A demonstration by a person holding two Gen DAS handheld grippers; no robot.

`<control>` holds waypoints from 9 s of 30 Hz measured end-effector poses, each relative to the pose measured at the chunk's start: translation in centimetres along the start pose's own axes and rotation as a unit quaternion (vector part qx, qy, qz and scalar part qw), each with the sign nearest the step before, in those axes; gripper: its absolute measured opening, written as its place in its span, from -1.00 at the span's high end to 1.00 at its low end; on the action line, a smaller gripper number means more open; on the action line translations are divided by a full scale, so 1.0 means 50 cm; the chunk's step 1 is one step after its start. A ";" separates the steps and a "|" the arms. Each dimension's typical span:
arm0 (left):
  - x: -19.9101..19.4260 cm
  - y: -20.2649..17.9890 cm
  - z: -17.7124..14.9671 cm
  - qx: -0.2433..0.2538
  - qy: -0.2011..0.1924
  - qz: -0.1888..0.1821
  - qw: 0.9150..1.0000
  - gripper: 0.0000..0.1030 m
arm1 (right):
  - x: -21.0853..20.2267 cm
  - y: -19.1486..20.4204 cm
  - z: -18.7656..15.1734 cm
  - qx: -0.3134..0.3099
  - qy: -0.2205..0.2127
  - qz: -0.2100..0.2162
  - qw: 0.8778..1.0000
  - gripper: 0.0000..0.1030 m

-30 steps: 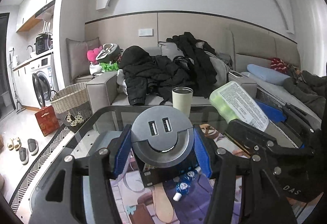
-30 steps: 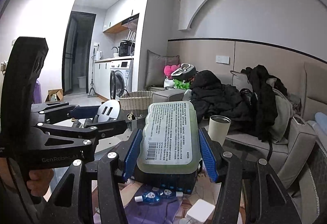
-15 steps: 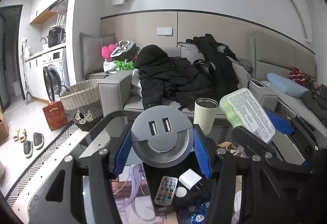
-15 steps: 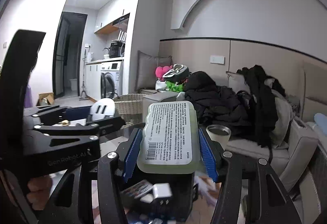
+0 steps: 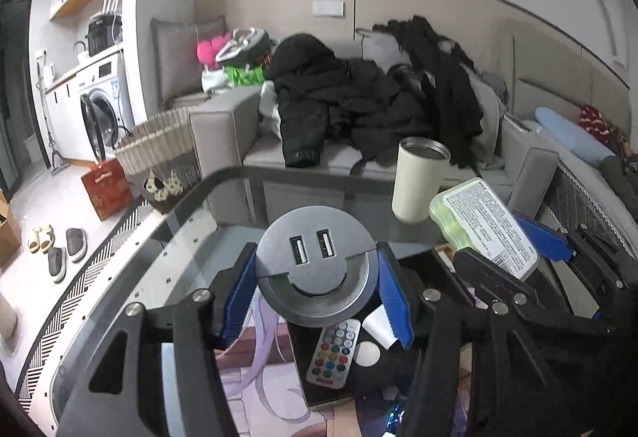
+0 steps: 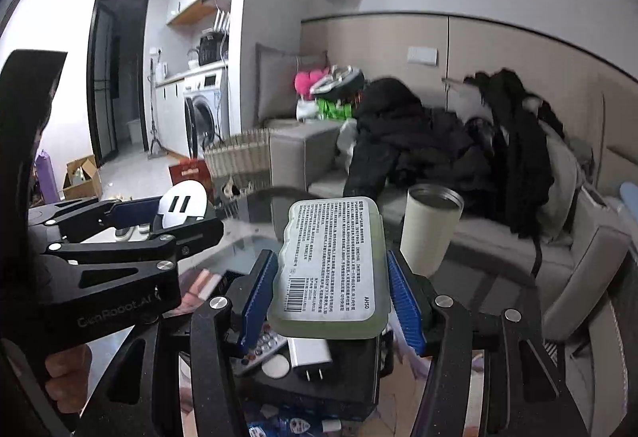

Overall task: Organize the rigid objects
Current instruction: 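Carry the socket and green pack in both grippers over the black box, then lower both grippers into the black box and open them, then move the left gripper to a blue bottle while the right approaches the white charger, then grasp the blue bottle with the left gripper while the right grasps the white charger, then lift the blue bottle with the left gripper while the right lifts the charger, then carry the blue bottle and white charger in both grippers over the black box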

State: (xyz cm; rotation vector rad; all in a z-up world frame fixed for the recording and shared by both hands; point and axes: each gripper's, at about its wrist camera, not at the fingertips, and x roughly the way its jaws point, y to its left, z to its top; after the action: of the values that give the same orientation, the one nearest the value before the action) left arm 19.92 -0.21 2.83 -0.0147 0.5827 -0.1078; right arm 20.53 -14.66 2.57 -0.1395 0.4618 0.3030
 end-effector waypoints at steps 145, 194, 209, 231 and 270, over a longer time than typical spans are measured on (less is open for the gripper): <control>0.063 -0.093 -0.263 0.084 0.292 -0.092 0.948 0.42 | 0.068 -0.007 -0.260 0.008 0.323 0.098 0.941 0.05; 0.037 -0.068 -0.250 0.083 0.269 -0.086 0.956 0.43 | 0.085 0.042 -0.265 -0.016 0.312 0.098 0.945 0.11; -0.023 -0.065 -0.194 0.077 0.195 -0.096 0.973 0.43 | 0.023 0.031 -0.218 -0.005 0.249 0.103 0.963 0.13; -0.242 -0.033 -0.087 0.056 -0.082 -0.076 0.992 0.43 | -0.250 0.047 -0.078 -0.029 -0.079 0.040 0.996 0.13; -0.071 0.008 0.023 -0.007 -0.069 -0.063 0.996 0.43 | -0.031 0.017 0.021 0.007 -0.058 0.023 0.998 0.13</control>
State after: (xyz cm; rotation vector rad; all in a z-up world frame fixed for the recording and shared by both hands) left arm 17.65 0.52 5.75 -0.0714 0.4433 -0.2243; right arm 19.36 -14.04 4.14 -0.0960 0.3522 0.3512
